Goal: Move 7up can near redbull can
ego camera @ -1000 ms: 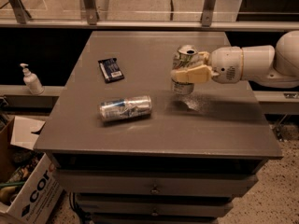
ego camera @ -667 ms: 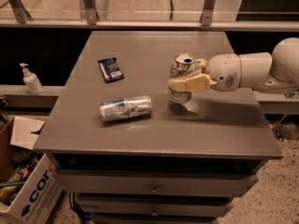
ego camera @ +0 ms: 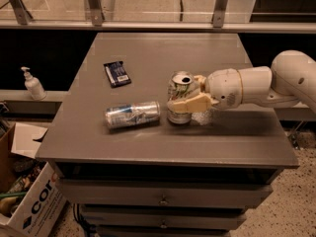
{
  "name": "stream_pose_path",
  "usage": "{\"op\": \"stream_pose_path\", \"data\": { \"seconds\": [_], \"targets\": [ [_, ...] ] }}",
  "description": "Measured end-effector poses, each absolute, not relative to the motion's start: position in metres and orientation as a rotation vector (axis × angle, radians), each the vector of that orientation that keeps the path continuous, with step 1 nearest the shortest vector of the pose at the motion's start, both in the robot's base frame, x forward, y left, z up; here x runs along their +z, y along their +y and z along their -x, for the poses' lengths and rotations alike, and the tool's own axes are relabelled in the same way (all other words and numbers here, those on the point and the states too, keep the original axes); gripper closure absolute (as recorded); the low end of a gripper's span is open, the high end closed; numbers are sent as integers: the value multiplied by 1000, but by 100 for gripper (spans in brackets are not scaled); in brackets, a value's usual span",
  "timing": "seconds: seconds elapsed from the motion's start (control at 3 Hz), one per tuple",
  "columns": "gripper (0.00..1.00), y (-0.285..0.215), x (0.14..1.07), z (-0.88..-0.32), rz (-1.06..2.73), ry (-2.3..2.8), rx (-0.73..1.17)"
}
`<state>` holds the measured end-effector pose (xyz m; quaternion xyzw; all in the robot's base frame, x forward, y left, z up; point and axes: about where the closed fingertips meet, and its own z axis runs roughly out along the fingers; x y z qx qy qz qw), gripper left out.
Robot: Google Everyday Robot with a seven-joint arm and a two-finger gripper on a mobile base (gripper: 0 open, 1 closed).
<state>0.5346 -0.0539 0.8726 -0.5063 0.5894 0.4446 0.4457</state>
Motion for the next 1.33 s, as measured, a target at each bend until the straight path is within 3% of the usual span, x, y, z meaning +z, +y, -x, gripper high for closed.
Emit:
{"op": "stream_pose_path", "data": {
  "seconds": [0.67, 1.0, 1.33],
  "targets": [
    [100, -37, 861, -522, 1360, 1394, 1083],
    [83, -37, 865, -522, 1360, 1394, 1083],
    [59, -37, 865, -522, 1360, 1393, 1083]
  ]
}}
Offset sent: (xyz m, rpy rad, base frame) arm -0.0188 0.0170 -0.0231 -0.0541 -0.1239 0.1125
